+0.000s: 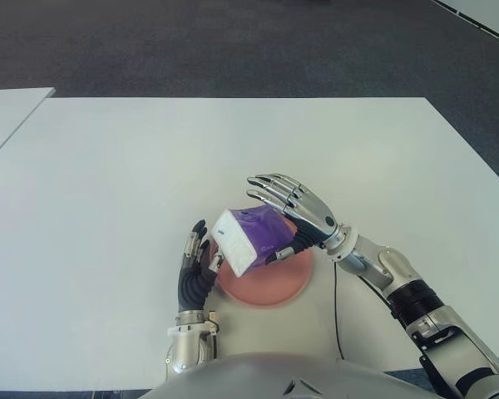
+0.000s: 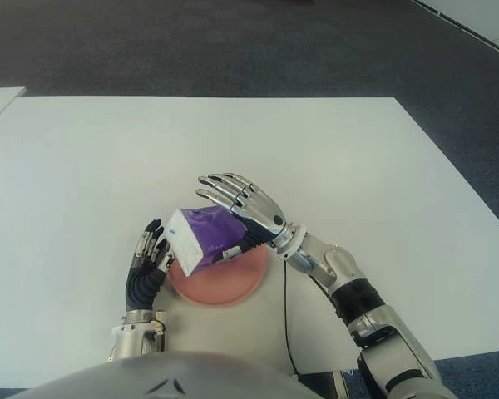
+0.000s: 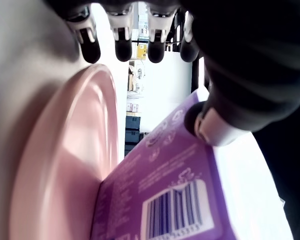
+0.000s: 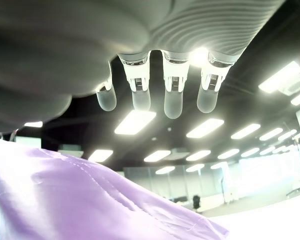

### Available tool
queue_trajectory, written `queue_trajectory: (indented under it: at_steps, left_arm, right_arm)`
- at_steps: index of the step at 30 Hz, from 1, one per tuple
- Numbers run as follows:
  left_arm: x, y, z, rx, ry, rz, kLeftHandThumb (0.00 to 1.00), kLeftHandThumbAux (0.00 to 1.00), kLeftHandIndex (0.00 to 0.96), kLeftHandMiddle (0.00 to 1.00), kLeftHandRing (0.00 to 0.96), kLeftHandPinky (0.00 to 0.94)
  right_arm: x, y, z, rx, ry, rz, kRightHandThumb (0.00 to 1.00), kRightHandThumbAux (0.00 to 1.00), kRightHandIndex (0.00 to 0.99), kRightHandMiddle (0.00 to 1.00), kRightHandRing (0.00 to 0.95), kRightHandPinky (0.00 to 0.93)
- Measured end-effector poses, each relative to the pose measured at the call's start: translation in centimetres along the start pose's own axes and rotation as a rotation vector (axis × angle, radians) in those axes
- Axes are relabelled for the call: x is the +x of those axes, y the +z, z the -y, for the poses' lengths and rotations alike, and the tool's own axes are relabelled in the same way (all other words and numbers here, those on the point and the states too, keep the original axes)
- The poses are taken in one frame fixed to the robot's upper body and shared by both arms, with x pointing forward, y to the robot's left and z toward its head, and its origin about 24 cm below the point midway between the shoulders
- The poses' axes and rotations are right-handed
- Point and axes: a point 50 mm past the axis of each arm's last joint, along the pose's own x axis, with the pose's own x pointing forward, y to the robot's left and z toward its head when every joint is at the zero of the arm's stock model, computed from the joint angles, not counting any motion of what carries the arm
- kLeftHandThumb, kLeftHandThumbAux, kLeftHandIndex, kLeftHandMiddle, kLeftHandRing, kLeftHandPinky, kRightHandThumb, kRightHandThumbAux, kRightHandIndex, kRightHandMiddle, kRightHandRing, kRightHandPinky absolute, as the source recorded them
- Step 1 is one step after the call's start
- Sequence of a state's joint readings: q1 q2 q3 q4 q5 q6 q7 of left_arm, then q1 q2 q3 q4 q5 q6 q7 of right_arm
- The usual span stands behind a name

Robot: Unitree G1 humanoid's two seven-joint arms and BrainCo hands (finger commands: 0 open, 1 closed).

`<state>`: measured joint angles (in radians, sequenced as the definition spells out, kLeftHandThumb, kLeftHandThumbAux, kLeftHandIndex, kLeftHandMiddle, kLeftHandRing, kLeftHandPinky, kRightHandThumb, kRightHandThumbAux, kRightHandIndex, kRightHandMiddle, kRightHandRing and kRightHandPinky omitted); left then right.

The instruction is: Put the tissue paper into the plate.

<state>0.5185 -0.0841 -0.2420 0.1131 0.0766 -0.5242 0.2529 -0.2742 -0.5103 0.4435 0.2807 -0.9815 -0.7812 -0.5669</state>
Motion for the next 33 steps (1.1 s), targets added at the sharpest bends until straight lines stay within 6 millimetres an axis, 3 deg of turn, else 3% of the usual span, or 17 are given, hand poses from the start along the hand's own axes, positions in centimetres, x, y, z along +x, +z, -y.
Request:
queue_trajectory:
  at_steps: [14,21,33]
  left_arm:
    - [0.6,0.1,-0.2,0.017,-0.003,0.02,0.12,0.678,0.05,0.035,0.03,0.052]
    - [0.7,0.3,-0.3,0.017,-0.005,0.034,0.123,0.657,0.044,0.025,0.022,0.037]
    - [0.8,0.4,-0.3,0.017,-0.008,0.042,0.095,0.658,0.038,0.029,0.02,0.031]
  right_arm:
    - [-0.2,-0.7,0.0,0.04,0.043,-0.057,0.24,0.259,0.0,0.0,0.0,0.0]
    - [-0.1,-2.5,2.0,0.19,-0.002,-0.182,0.135,0.26,0.0,0.0,0.0,0.0]
    - [-1.1,-6.0,5.2,0.496,-0.259,-0.402,0.007,0.279,0.0,0.005,0.0,0.0]
